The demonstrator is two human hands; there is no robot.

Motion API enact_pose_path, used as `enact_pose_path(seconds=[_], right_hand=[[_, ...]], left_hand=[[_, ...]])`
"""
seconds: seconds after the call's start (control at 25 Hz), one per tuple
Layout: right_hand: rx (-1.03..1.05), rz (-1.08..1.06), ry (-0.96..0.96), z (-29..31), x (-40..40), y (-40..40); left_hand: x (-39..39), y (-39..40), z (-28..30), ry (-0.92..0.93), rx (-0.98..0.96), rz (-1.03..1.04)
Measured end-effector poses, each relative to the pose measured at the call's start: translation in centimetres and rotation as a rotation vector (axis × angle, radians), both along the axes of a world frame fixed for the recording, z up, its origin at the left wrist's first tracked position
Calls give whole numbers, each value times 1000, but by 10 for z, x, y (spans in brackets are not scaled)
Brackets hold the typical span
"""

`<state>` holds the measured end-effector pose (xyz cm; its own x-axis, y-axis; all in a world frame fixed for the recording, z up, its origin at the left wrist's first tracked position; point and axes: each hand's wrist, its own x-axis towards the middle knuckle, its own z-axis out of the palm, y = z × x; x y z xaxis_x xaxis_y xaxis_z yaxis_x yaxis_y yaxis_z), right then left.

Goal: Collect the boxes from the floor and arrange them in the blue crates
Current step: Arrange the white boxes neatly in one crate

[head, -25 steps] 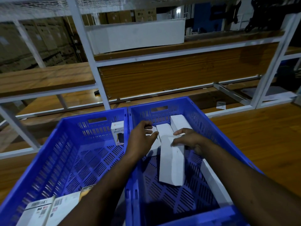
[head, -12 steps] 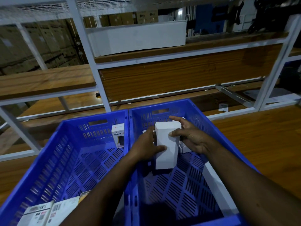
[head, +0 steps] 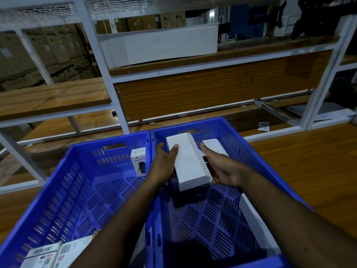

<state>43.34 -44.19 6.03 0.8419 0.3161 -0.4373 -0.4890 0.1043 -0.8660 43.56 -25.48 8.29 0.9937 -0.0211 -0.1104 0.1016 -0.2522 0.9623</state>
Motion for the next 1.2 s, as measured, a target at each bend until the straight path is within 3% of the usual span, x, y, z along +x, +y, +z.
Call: enact_pose_path(seconds=[0.2, 0.4, 0.8, 1.04, 1.2], right_hand=[[41, 154, 44, 8, -15, -2], [29, -207, 166, -17, 0, 4], [-41, -430, 310, -57, 22, 9], [87, -664, 221, -74, 33, 4], [11, -679, 215, -77, 35, 6]], left_hand=[[6, 0, -5, -53, 163, 13], [3, -5, -18, -220, 468, -94], [-1, 1, -20, -352, 208, 138], [2, 1, -25, -336, 167, 125], [3, 1, -25, -345, 168, 133]])
